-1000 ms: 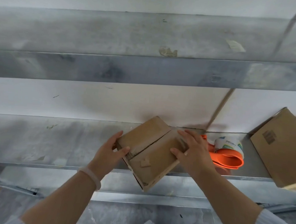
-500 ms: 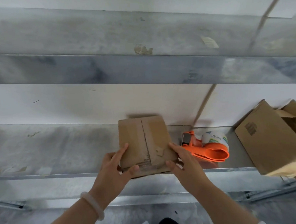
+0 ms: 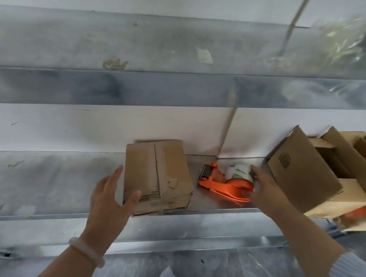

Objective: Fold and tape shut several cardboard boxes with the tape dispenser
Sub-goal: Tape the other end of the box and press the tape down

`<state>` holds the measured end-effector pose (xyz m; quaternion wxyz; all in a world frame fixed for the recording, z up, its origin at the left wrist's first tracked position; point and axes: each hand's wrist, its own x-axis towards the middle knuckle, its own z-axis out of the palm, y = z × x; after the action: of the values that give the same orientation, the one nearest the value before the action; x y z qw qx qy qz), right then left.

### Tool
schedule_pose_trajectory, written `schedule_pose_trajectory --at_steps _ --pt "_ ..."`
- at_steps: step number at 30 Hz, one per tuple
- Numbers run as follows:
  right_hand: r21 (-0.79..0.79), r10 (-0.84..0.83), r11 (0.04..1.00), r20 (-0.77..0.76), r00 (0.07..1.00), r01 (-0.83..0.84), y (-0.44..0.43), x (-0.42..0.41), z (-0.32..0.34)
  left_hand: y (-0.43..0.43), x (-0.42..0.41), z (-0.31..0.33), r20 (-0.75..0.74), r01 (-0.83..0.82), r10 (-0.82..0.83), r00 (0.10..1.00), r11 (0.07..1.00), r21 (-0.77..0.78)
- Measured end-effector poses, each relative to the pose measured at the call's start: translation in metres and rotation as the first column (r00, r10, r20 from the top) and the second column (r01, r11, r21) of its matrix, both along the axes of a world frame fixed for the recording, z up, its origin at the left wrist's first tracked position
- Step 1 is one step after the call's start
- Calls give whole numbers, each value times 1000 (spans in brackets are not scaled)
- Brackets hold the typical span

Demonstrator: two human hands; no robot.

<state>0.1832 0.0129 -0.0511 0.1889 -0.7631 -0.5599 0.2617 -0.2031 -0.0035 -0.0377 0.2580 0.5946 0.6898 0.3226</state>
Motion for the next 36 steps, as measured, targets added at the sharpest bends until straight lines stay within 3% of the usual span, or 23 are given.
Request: schedule_pose_trajectory --at_steps 3,6,8,10,13,16,18,21,26,33,34,36 --pt "3 28 1000 -19 999 -28 -6 6 -3 -7 25 26 -51 3 12 999 960 280" --pt "-20 42 999 -78 996 -44 -17 3 2 -14 60 41 -101 212 -187 977 872 442" --pt "6 19 1000 -113 993 -19 -25 -3 4 -20 90 42 -7 400 -423 906 850 344" --pt "59 14 998 -125 992 -7 -32 -7 1 -28 124 40 215 502 -503 837 863 62" --pt "218 46 975 -56 997 -33 -47 -10 -4 -36 171 34 555 468 -200 807 790 -396" --pt "453 68 886 75 995 -95 -65 -9 -6 -34 198 36 765 437 126 632 757 -485" --pt "580 113 793 164 980 -188 -75 -11 -6 -30 209 38 819 403 245 519 775 -487" --pt "655 166 704 224 960 -275 -83 -11 1 -27 220 43 829 373 271 490 794 -480" --pt "649 236 653 315 919 -390 -90 -1 8 -32 226 51 858 406 281 431 788 -462" --pt "680 347 537 362 865 -500 -90 9 18 -37 230 56 871 406 226 437 814 -416" --pt "682 362 537 344 866 -496 -92 11 22 -38 228 56 870 408 203 449 820 -402" --pt "681 300 633 223 927 -369 -97 12 33 -37 222 57 865 424 151 478 823 -378"
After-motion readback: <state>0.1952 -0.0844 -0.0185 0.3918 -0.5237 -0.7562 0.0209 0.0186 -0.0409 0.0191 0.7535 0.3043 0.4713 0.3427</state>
